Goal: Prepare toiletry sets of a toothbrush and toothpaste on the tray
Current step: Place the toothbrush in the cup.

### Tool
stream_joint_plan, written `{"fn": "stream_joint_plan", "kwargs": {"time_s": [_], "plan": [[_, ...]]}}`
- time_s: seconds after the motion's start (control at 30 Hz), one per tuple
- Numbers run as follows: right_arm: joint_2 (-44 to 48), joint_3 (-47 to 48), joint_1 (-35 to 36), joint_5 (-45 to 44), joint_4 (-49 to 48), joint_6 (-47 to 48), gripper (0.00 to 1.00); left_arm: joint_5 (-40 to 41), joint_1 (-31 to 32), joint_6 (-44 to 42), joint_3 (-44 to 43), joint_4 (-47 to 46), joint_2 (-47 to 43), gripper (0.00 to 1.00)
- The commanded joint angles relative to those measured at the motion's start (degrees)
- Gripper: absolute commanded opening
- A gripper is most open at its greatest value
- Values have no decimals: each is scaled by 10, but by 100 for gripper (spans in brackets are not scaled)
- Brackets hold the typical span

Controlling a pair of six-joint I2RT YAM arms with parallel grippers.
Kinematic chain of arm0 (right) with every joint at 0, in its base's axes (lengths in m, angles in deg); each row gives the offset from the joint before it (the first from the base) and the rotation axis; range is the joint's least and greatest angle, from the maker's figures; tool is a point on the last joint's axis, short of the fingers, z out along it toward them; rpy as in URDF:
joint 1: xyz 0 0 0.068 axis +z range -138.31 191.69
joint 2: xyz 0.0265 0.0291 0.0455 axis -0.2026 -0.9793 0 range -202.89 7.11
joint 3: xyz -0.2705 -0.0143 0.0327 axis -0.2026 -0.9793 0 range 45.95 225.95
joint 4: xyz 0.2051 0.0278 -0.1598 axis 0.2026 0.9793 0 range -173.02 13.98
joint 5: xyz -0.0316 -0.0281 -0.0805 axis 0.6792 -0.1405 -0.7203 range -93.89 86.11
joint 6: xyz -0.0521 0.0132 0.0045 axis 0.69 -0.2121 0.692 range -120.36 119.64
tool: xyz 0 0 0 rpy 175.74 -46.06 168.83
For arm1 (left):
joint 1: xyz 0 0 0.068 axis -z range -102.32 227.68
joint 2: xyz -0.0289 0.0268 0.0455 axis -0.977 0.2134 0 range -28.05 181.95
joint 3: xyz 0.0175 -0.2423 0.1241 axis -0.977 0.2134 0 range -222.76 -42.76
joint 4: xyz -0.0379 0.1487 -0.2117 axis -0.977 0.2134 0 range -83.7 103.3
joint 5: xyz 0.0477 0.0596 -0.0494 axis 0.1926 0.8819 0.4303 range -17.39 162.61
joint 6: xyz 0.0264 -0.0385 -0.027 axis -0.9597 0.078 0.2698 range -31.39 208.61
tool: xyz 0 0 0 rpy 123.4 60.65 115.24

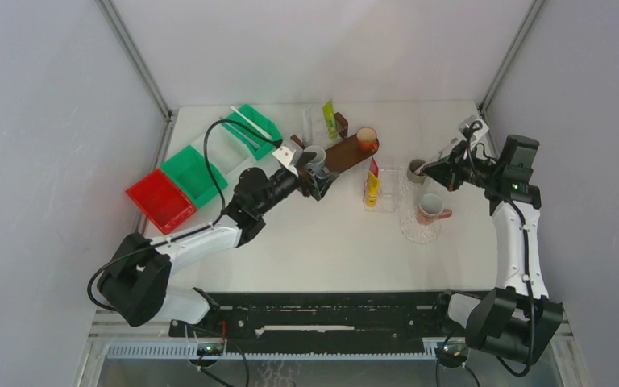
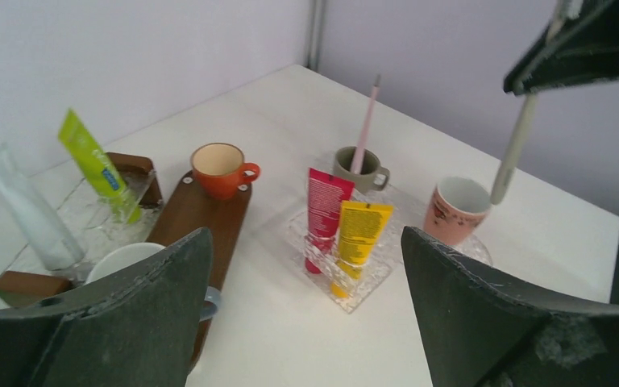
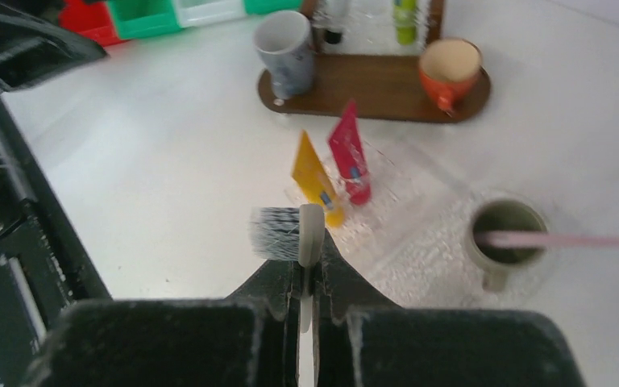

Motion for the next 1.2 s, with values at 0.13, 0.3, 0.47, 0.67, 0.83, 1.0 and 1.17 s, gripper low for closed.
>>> {"fn": "stream_joint_plan", "kwargs": {"time_s": [0.13,0.3,0.47,0.67,0.83,1.0,1.17], "plan": [[-21,-8,-41,-96,-17,-23,0,30,-19,42,23,-77,-24,91],[-43,-9,-45,-121,-19,-21,0,24,-20,44,25,-83,-24,91],[-69,-8,-43,-147,-18,-14,1,23,-21,45,28,-86,-26,90],[-95,-8,-36,-161,-13,-2,3,20,-23,46,33,-94,-28,91],[-124,-8,-26,-172,-9,12,6,19,-24,48,37,-101,-30,91],[-142,-4,-24,-174,2,23,11,17,-26,50,42,-111,-32,91],[-141,-4,-27,-166,7,29,21,15,-27,51,46,-118,-32,91]]}}
